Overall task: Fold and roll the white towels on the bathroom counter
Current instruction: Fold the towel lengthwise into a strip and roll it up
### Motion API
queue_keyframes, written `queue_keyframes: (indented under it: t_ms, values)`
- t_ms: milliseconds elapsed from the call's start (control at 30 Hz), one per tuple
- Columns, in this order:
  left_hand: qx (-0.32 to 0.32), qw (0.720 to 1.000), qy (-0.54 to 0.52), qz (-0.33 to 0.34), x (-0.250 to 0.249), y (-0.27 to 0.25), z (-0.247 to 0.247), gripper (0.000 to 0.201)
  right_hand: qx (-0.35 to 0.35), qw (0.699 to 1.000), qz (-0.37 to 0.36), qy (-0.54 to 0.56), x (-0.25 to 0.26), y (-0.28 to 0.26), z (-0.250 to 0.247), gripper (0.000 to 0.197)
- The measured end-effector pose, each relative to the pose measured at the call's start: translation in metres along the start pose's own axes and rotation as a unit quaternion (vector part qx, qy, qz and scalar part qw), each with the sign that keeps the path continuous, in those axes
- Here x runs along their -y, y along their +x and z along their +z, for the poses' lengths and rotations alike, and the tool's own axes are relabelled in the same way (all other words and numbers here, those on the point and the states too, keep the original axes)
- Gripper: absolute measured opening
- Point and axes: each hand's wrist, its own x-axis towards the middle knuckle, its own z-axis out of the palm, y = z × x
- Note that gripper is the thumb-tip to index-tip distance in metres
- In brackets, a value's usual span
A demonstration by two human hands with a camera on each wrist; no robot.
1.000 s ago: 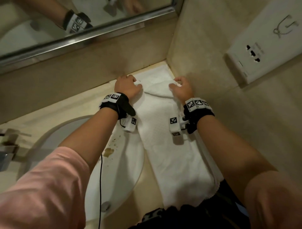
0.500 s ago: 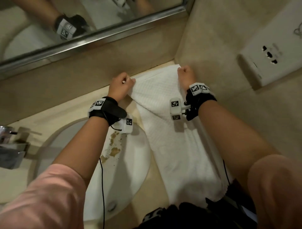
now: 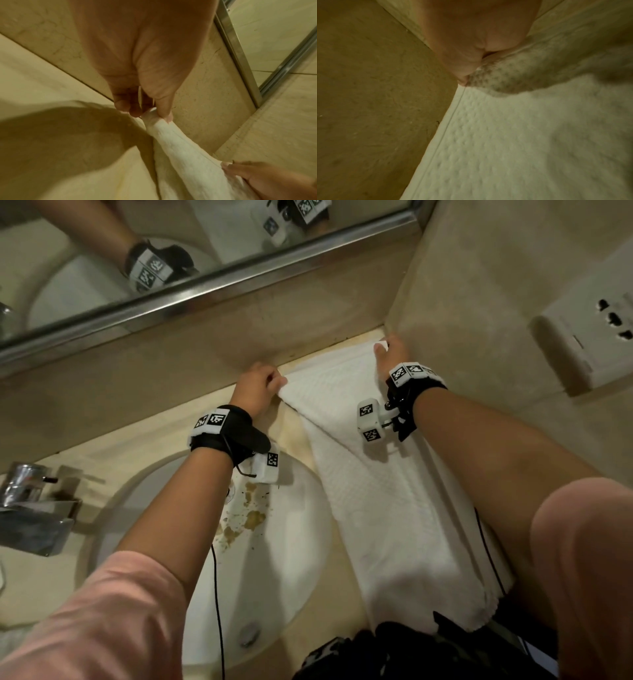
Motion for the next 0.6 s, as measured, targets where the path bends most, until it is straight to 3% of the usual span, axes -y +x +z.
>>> queue_keyframes:
  t_ms: [200,433,600]
  values:
    - [-0.054,0.995,-0.076,-0.025,-0.005,0.003,0.011,0.018,-0.01,0.999,0.022,-0.028,-0.001,0.013,0.001,0.04]
    - [-0.078,0.991,0.101,-0.04,-0.01,0.009,0.018,0.024,0.002,0.989,-0.016,-0.144,0.005,0.027,0.001,0.038]
    - [-0.081,0.987,0.125,-0.055,-0.01,0.012,0.023,0.025,0.008,0.965,-0.061,-0.257,0.012,0.032,0.001,0.034]
